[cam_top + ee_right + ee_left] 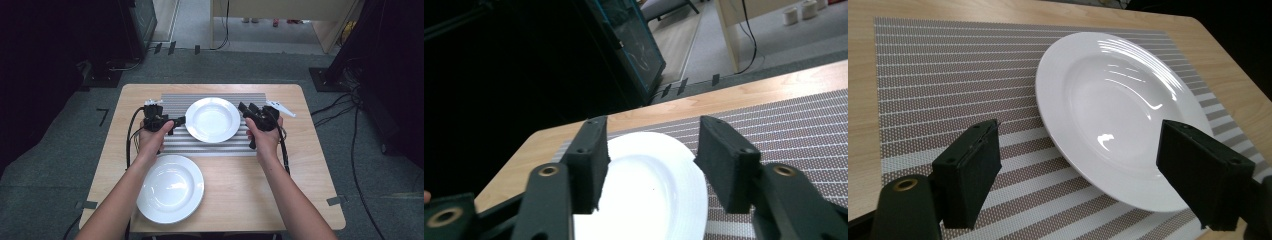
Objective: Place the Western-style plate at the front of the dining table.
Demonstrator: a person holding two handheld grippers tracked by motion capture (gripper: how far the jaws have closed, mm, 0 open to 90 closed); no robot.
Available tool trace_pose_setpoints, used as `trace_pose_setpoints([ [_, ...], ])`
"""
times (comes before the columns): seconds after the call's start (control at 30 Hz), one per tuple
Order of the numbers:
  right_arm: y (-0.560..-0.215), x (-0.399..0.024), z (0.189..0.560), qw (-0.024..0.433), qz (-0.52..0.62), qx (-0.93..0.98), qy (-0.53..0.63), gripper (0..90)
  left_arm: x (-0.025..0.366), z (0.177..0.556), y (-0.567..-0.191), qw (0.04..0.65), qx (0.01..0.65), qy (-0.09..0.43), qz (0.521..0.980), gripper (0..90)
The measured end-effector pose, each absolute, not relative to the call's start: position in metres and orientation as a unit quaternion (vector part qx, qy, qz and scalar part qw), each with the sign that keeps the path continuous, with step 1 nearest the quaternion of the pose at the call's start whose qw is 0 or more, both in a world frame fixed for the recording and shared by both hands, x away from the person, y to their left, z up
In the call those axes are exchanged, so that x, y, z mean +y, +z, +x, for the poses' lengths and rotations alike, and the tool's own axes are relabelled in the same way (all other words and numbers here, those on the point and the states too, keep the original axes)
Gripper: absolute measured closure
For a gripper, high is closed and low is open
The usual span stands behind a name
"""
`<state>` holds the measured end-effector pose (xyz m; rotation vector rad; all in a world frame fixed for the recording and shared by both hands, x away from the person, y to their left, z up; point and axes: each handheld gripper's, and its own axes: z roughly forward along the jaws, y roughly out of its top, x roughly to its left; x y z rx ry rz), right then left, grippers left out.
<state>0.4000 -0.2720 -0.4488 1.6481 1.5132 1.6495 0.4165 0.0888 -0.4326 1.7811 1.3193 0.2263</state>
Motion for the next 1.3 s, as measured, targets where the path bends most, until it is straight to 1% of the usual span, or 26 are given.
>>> trace_pose_setpoints([
  [0.07,-0.444,-0.273,0.395,0.182,0.578,0.543,0.581,39.1,0.090,0.410,-0.428,0.443,0.522,0.096,0.722,16.6],
  [0.1,-0.443,-0.273,0.393,0.186,0.576,0.545,0.580,33.6,0.091,0.407,-0.426,0.443,0.518,0.097,0.725,16.4],
  [0.13,-0.441,-0.274,0.390,0.196,0.581,0.546,0.571,32.2,0.092,0.404,-0.424,0.443,0.514,0.099,0.728,15.8],
  [0.2,-0.438,-0.275,0.385,0.222,0.585,0.564,0.538,32.0,0.093,0.398,-0.421,0.445,0.504,0.097,0.734,13.5],
  [0.23,-0.438,-0.275,0.382,0.228,0.583,0.576,0.526,31.8,0.094,0.394,-0.420,0.446,0.501,0.098,0.736,13.3],
  [0.27,-0.437,-0.277,0.379,0.229,0.581,0.579,0.523,32.1,0.095,0.391,-0.419,0.447,0.496,0.100,0.738,12.2],
  [0.33,-0.436,-0.280,0.374,0.216,0.569,0.588,0.533,29.5,0.097,0.384,-0.417,0.454,0.490,0.098,0.737,11.3],
  [0.57,-0.431,-0.288,0.354,0.215,0.548,0.606,0.535,28.4,0.108,0.366,-0.413,0.464,0.484,0.098,0.736,11.1],
  [0.67,-0.430,-0.292,0.347,0.212,0.545,0.611,0.533,27.1,0.111,0.358,-0.411,0.458,0.477,0.110,0.742,11.1],
  [0.73,-0.429,-0.295,0.342,0.214,0.541,0.615,0.533,26.5,0.114,0.354,-0.410,0.454,0.472,0.114,0.747,11.1],
  [1.13,-0.424,-0.312,0.312,0.224,0.530,0.624,0.529,25.2,0.136,0.323,-0.407,0.472,0.471,0.129,0.734,11.1],
  [1.3,-0.423,-0.318,0.299,0.230,0.521,0.632,0.525,24.7,0.143,0.308,-0.409,0.465,0.464,0.142,0.741,11.0],
])
